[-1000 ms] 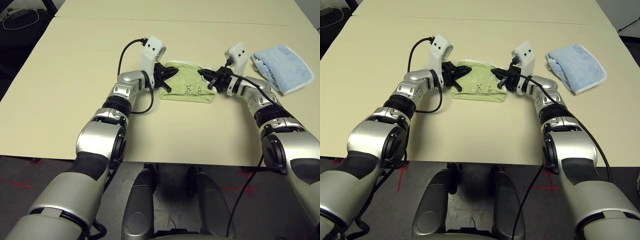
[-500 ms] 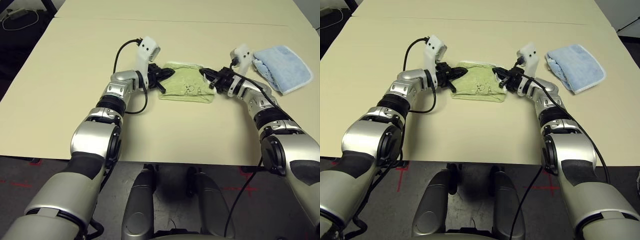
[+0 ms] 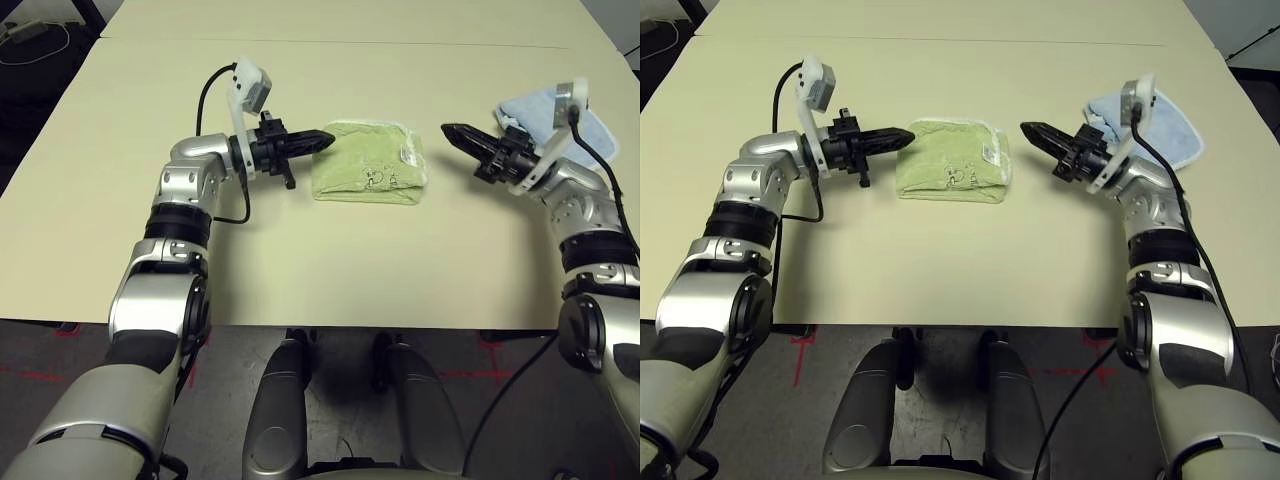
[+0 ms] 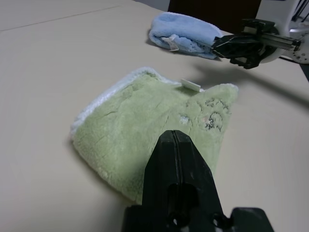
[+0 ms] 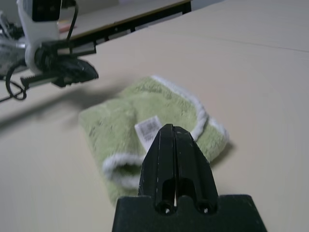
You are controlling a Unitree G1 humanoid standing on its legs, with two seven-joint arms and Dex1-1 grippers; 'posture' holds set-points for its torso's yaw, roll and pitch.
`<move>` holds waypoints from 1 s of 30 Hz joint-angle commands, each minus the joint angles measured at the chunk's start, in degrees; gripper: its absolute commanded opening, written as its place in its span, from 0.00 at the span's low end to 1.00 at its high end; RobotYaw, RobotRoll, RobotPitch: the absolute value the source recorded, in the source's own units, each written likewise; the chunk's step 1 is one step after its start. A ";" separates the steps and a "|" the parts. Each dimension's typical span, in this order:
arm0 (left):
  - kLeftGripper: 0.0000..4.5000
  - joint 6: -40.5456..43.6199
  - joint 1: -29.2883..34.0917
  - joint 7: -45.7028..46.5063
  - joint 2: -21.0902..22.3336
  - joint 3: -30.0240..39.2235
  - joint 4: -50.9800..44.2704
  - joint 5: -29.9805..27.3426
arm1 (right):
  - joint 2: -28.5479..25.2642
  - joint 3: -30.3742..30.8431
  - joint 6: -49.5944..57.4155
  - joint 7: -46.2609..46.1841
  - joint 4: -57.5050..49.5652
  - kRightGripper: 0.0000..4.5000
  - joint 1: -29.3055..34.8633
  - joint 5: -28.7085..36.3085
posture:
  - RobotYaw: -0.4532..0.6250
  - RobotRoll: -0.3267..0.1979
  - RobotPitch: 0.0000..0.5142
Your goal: Fold the towel and set it aside.
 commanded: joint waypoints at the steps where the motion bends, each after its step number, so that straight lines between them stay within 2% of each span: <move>1: 0.01 -3.38 2.69 0.94 0.57 -1.44 -2.23 0.73 | -1.23 0.78 -3.98 2.24 -1.36 0.00 2.70 -0.43 | 0.48 0.62 0.46; 5: 0.01 -7.98 4.34 2.03 1.65 -2.91 -1.57 2.59 | -2.12 1.93 -7.89 3.78 -1.34 0.00 4.05 -1.56 | 0.48 0.62 0.46; 8: 0.14 -8.47 4.61 2.75 2.15 -3.53 -0.81 3.02 | -2.65 2.64 -8.79 3.75 -0.68 0.17 4.17 -2.02 | 0.48 0.62 0.46; 14: 0.63 -4.87 4.29 2.10 3.62 -3.88 -0.90 2.45 | -5.18 6.08 -15.00 8.59 0.11 0.65 4.77 -4.84 | 0.48 0.62 0.44; 18: 0.97 -3.00 3.56 2.44 4.13 -3.35 -0.69 1.62 | -5.47 5.85 -14.97 9.05 1.00 0.98 4.68 -3.92 | 0.49 0.62 0.44; 19: 1.00 -1.81 3.39 2.38 4.15 -3.19 -0.67 1.24 | -5.47 5.78 -14.87 9.10 1.06 1.00 4.71 -3.77 | 0.49 0.62 0.44; 22: 1.00 0.56 2.83 2.71 3.97 -2.34 -0.05 -0.04 | -5.18 5.36 -14.20 8.56 0.96 1.00 4.67 -3.24 | 0.48 0.62 0.45; 30: 1.00 -8.50 2.60 2.26 3.53 -3.70 4.35 2.42 | -4.68 5.15 -12.08 6.91 -0.38 1.00 4.74 -1.94 | 0.48 0.62 0.45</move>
